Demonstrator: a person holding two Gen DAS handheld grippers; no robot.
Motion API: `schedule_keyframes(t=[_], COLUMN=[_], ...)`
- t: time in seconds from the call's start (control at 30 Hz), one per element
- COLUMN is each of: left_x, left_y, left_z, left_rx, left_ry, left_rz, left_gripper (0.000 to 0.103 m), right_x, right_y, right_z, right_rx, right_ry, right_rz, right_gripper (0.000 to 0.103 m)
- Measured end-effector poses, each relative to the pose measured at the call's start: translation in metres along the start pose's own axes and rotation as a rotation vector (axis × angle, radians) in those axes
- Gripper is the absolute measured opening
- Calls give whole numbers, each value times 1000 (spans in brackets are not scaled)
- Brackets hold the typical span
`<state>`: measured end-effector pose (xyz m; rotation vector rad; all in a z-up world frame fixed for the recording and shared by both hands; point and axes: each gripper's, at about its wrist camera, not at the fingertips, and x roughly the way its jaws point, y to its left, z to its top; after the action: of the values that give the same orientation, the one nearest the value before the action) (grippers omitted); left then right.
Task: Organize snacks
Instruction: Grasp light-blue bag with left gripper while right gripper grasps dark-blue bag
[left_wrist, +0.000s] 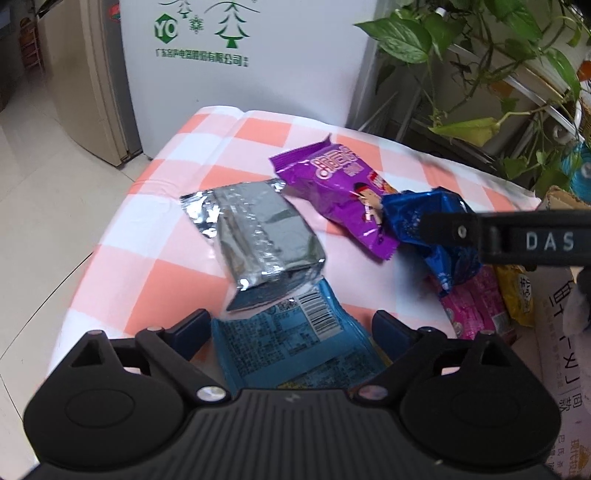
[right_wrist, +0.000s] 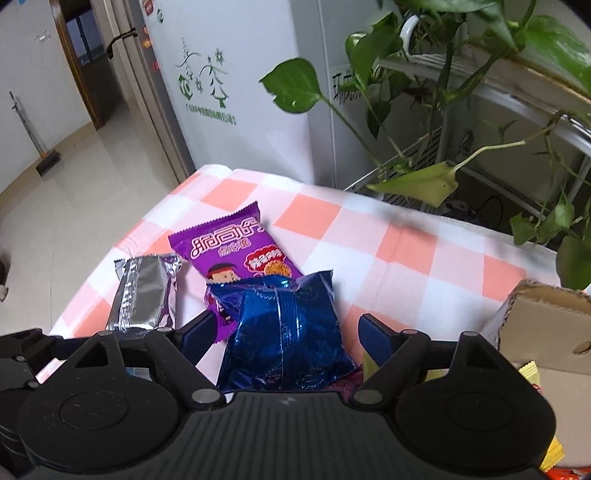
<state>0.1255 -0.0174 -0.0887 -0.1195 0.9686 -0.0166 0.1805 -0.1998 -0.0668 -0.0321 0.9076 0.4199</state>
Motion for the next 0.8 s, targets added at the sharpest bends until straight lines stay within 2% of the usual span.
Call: schedule_keyframes(t=[0.1,0.17,0.3,0.37,0.5,0.63,0.8], left_x=[-3,-5,-10,-12,-18,-23,-27], left_y=[6,11,19,23,29,32,28], left_z=[-1,-2,-2,-3,-6,-9,-12], left_rx=[3,-6,-20,-25,-23,-11,54], left_ry=[-5,-7,-13,-8,0,1,7], left_rz=[-11,-22,-42,-57,-80,-94,-119], left_gripper=[85,81,64,62,50,46,48], right_x=[4,3,-1,-3,-6,-10,-15], right_y=[3,7,12,16,22,28,30], right_z=[-3,-5,-6,-6,-8,-11,-13], right_rx=[-16,-37,-46,-62,-78,-90,-78], right_ry=[18,19,22,23,25,26,28], right_rz=[1,0,16,22,25,30,48], right_gripper=[72,71,69,68,68,68,68])
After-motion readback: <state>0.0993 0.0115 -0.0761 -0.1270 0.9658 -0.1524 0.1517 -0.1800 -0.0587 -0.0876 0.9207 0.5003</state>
